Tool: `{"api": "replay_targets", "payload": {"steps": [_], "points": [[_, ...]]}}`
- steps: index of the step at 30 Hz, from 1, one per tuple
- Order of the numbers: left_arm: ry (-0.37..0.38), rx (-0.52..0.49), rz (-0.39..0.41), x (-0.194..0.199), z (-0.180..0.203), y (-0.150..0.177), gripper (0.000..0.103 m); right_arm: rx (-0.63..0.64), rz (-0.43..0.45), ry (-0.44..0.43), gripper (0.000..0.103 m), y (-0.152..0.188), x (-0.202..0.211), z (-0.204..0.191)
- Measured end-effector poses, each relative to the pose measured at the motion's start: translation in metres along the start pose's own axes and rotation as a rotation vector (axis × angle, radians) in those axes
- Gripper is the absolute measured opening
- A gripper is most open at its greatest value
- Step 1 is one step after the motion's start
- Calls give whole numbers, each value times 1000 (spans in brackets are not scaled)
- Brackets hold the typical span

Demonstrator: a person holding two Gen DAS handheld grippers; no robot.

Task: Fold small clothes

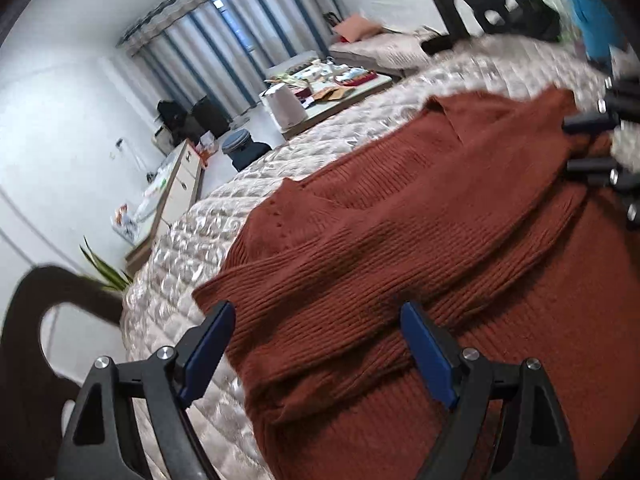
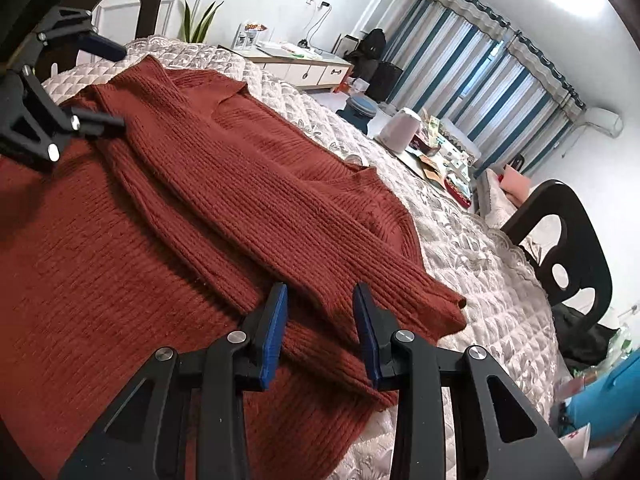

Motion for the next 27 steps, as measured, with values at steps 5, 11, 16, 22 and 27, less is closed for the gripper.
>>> {"api": "replay_targets", "payload": {"steps": [5, 11, 16, 22, 27], "points": [[11, -42, 4, 1, 6, -4, 80, -27, -1, -6, 34, 2, -1, 3], [50, -66, 9, 3, 11, -2, 78, -61, 6, -23, 34, 3, -2, 5], [64, -87, 20, 2, 11, -3, 79, -55, 11, -19, 34, 4, -2, 4], [66, -80, -10, 0, 14, -1, 29, -87, 9, -26, 32, 5, -2, 6], [77, -54, 9, 6, 12, -2, 15, -57, 10, 10, 5, 5, 1, 4]]}}
Point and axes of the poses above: each gripper's, at about its wrist camera, not at the fingertips, and x roughly against the way its jaws point, z to its right, y to its underside, the point moved 6 cm from there along -x, roughly the way its jaws point, and after that the axes turned 2 degrees about z, right-handed, at the moved point
